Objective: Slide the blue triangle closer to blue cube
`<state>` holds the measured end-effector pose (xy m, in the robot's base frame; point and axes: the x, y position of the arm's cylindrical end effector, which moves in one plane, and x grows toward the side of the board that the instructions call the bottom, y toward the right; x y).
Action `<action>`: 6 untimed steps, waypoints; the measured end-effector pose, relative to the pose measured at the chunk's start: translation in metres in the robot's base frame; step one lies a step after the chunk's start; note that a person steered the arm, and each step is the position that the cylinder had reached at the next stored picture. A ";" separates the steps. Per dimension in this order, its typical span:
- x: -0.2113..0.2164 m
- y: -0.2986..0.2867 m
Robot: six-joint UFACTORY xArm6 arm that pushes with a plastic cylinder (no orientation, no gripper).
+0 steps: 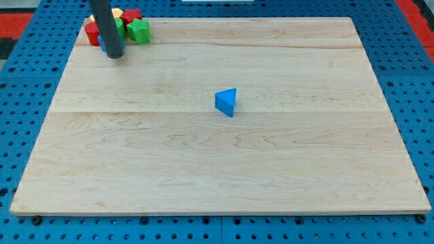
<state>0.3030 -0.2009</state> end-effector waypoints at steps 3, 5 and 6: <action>0.020 -0.002; 0.161 0.040; 0.229 0.096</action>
<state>0.5315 -0.1052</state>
